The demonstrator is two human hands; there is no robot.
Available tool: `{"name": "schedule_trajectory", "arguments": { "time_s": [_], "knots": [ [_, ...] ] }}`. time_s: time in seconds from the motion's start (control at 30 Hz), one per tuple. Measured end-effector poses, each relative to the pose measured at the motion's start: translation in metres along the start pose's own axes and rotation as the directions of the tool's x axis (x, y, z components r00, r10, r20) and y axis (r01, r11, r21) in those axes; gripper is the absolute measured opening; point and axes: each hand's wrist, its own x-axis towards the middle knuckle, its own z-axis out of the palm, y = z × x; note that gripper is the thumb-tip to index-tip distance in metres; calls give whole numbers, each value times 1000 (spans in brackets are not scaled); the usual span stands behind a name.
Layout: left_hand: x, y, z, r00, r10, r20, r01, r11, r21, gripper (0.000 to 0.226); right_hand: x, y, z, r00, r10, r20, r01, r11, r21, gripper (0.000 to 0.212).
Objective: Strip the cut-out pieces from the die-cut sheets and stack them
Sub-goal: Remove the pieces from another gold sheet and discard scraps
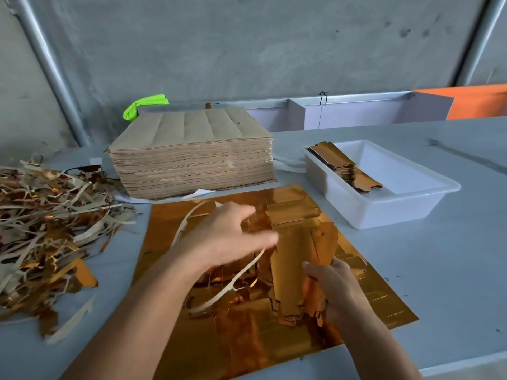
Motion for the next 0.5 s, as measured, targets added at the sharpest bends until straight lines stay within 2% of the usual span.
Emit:
{"name": "schedule_trajectory", "arguments": {
  "time_s": [0.03, 0.07, 0.1, 0.13, 0.2, 0.23, 0.27, 0.3, 0.4, 0.5],
  "knots": [
    [7, 3, 3, 985, 9, -170, -25, 995, -96, 68, -2, -1, 2, 1000, -14, 12, 14, 1000, -12, 12],
    [15, 8, 7, 949, 14, -314, -37, 997, -67, 64, -4, -2, 4, 999, -25, 21, 25, 999, -24, 12],
    [21, 12, 11, 930, 14, -368, -11, 1000, 11, 65, -5, -3, 6, 999, -40, 29, 41, 998, -41, 12],
    [27, 14, 17, 940, -3, -341, 35, 995, 88, 70, -6, -4, 8, 998, -55, 38, 57, 997, -58, 11],
    [41, 10, 29, 975, -109, -192, 142, 976, 167, 74, -9, -7, 11, 996, -66, 63, 70, 995, -68, 11],
    [47, 5, 34, 977, -149, -154, 174, 972, 159, 62, -10, -7, 11, 995, -63, 78, 69, 995, -71, 11],
    [51, -3, 37, 974, -164, -155, 184, 975, 123, 39, -12, -8, 11, 995, -62, 84, 69, 994, -81, 11],
    [52, -10, 38, 969, -174, -177, 191, 978, 85, 23, -13, -9, 10, 995, -62, 77, 69, 993, -94, 12],
    [45, -27, 33, 952, -105, -289, 136, 987, 89, 32, -12, -12, 3, 994, -109, -19, 106, 986, -132, 10],
    [32, -26, 19, 893, 72, -444, -22, 993, 116, 31, -4, -19, -3, 943, -288, -170, 240, 936, -256, 14]
  ]
}}
